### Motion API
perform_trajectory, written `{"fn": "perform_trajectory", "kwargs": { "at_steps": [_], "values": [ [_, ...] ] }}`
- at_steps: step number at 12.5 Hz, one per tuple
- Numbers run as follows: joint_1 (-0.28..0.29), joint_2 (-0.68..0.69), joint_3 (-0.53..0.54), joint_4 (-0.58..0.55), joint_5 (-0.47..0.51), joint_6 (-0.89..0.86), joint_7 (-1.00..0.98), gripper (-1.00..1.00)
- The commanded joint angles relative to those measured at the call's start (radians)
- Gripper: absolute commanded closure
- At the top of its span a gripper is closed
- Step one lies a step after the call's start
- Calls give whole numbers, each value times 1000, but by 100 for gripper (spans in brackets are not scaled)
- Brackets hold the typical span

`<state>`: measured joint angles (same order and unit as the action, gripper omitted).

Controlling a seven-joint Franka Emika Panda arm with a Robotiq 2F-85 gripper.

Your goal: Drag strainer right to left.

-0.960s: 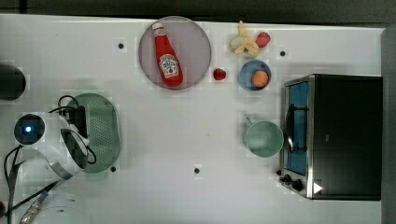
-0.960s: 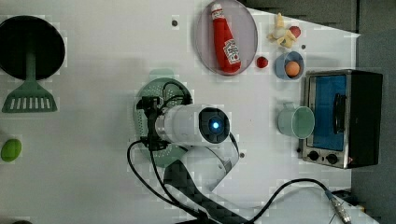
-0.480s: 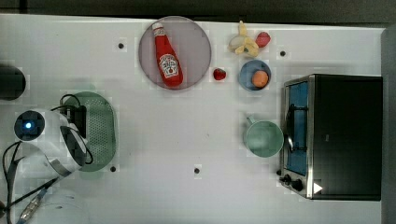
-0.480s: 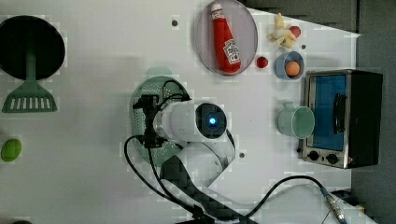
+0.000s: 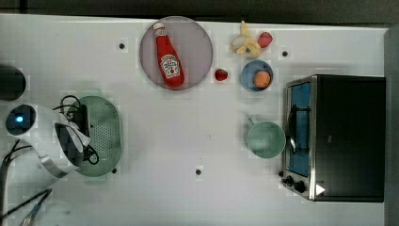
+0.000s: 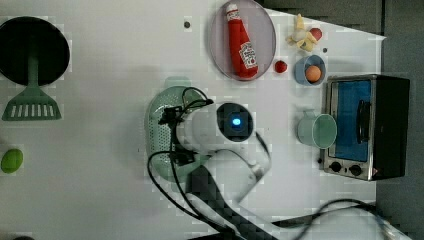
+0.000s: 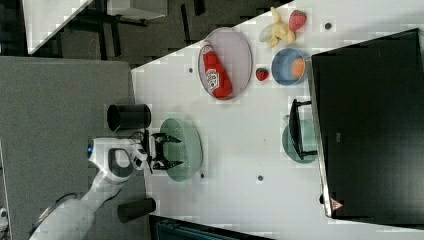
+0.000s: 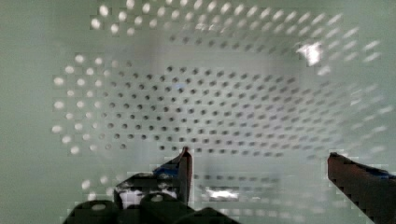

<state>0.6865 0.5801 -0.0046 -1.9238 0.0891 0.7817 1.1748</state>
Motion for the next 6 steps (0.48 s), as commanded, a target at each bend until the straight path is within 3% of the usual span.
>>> {"fn": "perform_trajectory", "kwargs": {
  "at_steps": [1,6],
  "values": [
    [-22,-248,-81,21,-5,-110,-342,-100],
    [-33,-534,-285,26,-18,-334,-631,-100]
  ]
}}
